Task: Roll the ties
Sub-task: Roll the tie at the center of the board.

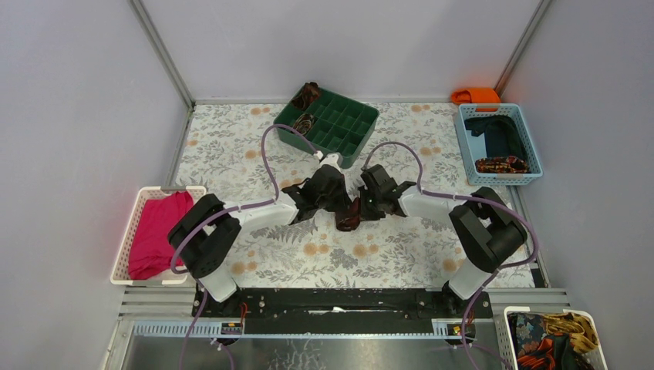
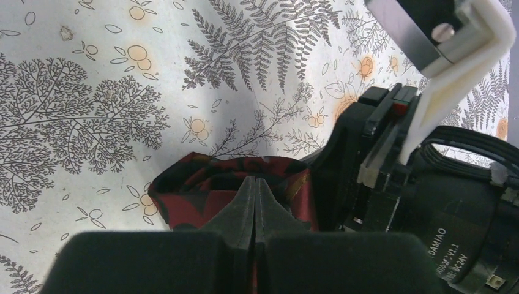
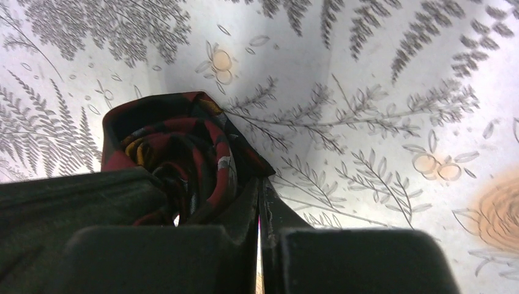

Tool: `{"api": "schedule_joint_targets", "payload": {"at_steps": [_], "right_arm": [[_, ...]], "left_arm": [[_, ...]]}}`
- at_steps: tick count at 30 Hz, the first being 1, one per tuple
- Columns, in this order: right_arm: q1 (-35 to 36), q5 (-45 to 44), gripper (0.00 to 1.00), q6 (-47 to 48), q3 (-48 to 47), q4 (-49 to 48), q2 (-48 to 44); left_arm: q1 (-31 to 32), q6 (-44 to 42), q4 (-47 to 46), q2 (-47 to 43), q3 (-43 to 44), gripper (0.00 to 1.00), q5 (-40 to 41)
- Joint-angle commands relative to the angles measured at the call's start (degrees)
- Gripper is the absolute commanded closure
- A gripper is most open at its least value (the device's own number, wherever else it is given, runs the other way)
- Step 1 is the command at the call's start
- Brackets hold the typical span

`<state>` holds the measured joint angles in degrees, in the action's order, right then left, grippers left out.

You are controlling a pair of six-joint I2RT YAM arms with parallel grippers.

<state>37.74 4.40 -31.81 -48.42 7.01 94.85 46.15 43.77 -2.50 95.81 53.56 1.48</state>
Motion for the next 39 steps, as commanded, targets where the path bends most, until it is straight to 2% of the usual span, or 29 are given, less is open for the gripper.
{"api": "schedule_joint_targets", "payload": {"at_steps": [1, 12, 15, 19, 22, 30, 35, 39], "right_arm": [[0.2, 1.2, 1.00, 0.3, -2.5, 0.5, 3.6], [-2.2, -12.3, 1.00, 3.3, -2.7, 9.4, -0.9], [-3.7, -13.0, 0.93, 3.5, -2.3, 10.6, -2.1], [-5.4, -11.2, 0.88, 4.2, -0.5, 10.2, -6.0], [-5.4, -8.0, 0.88, 5.6, 1.6, 7.5, -11.8], [-5.3, 2.8, 0.97, 6.4, 1.4, 7.3, -23.6], [-3.7, 8.9, 0.99, 4.9, 1.7, 6.2, -22.8], [-0.3, 9.4, 1.00, 3.0, 2.6, 3.6, -20.7]], "left_arm": [[0.5, -1.0, 0.9, -1.2, -0.2, 1.00, 0.2], [0.5, -1.0, 0.8, 0.2, -0.2, 1.00, -0.2], [0.5, -1.1, 0.9, 0.7, 0.2, 1.00, -0.4], [0.6, -1.0, 0.8, 1.9, 0.7, 1.00, -0.8], [0.9, -0.9, 0.6, 3.0, 1.3, 1.00, -0.9], [2.0, -0.7, 0.7, 5.2, 3.0, 1.00, -0.8], [2.1, -0.6, 1.2, 4.9, 3.0, 1.00, -0.1], [2.3, -0.5, 1.5, 4.2, 2.7, 1.00, 0.5]]}}
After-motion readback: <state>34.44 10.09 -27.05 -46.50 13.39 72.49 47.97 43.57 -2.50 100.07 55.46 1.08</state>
